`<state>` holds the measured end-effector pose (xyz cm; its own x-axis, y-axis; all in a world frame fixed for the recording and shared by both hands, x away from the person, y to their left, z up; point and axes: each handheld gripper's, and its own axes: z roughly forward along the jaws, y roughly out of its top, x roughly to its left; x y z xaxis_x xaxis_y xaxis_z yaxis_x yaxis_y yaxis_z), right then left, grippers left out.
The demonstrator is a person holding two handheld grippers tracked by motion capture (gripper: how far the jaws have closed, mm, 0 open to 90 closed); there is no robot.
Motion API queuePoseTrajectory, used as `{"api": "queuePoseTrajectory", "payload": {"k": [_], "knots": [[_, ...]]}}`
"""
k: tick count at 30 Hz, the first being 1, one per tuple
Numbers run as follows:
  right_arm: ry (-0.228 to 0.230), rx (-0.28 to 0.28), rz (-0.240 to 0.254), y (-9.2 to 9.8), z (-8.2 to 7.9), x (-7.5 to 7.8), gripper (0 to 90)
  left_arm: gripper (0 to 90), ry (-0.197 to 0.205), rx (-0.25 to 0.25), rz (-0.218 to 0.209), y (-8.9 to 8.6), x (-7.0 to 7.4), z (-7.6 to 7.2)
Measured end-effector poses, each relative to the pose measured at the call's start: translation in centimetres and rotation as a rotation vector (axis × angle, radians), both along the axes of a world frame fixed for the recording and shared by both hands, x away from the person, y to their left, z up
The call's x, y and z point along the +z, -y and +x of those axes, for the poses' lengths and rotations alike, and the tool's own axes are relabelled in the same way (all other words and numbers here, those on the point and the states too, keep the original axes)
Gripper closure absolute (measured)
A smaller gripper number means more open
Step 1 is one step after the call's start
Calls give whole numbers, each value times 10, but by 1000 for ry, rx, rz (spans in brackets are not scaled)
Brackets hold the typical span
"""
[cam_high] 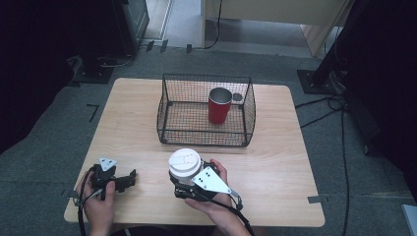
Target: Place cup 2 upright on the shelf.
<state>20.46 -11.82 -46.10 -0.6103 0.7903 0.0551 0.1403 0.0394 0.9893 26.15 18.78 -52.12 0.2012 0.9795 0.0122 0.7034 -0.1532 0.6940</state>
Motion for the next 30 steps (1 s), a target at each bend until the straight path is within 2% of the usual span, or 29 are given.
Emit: {"api": "queuePoseTrajectory", "payload": {"k": [8, 20, 30], "knots": [[42, -22, 24, -1, 13, 27, 161, 0, 0, 0, 0, 0, 0, 0], [124, -46, 58, -9, 41, 68, 162, 0, -2, -2, 2, 0, 0, 0], [160, -79, 78, -19, 66, 92, 161, 0, -3, -2, 2, 0, 0, 0]]}}
